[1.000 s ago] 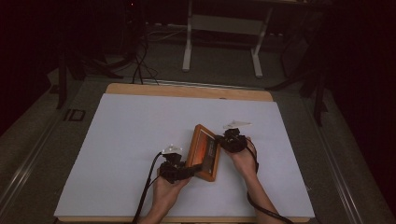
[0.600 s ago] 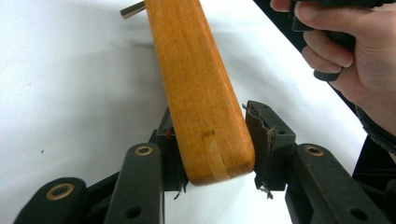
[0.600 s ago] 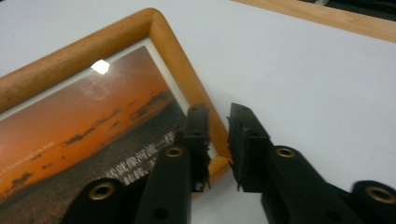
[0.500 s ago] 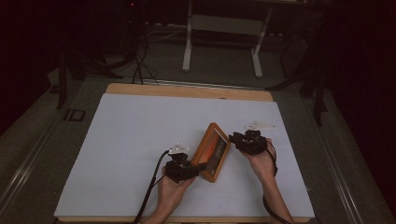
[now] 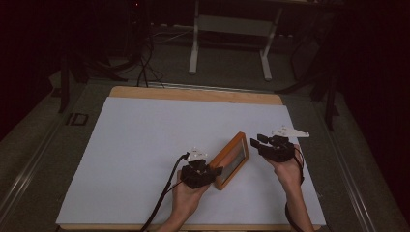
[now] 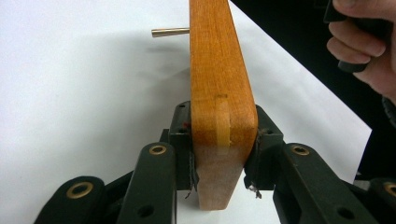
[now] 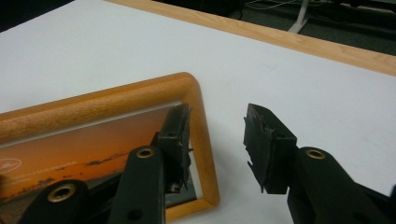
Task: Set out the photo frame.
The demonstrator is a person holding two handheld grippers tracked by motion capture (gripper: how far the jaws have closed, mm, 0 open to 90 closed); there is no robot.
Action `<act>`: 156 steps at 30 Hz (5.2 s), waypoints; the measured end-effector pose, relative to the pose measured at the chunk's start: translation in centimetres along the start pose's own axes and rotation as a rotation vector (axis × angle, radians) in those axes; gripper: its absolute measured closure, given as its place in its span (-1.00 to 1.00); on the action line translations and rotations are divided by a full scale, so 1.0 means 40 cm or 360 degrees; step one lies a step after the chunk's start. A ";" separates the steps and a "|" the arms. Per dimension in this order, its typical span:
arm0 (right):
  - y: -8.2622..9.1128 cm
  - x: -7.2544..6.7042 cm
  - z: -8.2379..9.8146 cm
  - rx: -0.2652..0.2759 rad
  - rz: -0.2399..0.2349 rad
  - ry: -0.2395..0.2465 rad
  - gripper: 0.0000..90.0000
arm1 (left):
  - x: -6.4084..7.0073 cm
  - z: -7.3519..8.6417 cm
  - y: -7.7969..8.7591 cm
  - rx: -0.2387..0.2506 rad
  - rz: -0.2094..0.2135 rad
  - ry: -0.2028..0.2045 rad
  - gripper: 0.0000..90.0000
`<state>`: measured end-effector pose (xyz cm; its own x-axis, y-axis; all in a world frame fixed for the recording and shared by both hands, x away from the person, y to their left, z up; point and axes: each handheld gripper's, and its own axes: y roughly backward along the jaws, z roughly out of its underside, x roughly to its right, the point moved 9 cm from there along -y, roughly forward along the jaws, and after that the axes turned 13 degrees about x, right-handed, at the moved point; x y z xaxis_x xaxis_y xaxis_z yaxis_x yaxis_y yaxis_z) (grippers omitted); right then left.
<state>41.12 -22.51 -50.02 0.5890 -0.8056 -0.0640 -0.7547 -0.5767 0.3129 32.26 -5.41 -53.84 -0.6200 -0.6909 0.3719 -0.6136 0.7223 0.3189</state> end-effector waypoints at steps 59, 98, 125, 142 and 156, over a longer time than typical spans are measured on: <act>-0.022 -0.285 -0.056 0.0066 -0.0801 0.0417 0.17 | -0.031 -0.252 0.135 -0.0173 0.0577 -0.0812 0.53; -0.010 -0.287 -0.031 0.0059 -0.0851 0.0510 0.51 | -0.169 -0.160 0.168 0.0226 0.0424 -0.0372 -0.17; -0.005 -0.253 -0.007 0.0092 -0.0758 0.0383 0.40 | -0.130 -0.040 0.054 0.0085 0.0364 -0.0474 0.24; -0.018 -0.255 0.004 0.0042 -0.0755 0.0311 0.36 | -0.133 -0.058 0.086 0.0074 0.0319 -0.0480 0.30; -0.067 -0.305 0.006 0.0046 -0.0798 0.0123 0.34 | -0.176 -0.075 0.151 0.0093 0.0266 -0.0389 0.30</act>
<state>35.88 -11.17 -50.30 0.8997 -0.4170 -0.1290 -0.3807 -0.8942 0.2354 34.38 3.91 -51.91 -0.8097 -0.5545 0.1919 -0.5160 0.8286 0.2173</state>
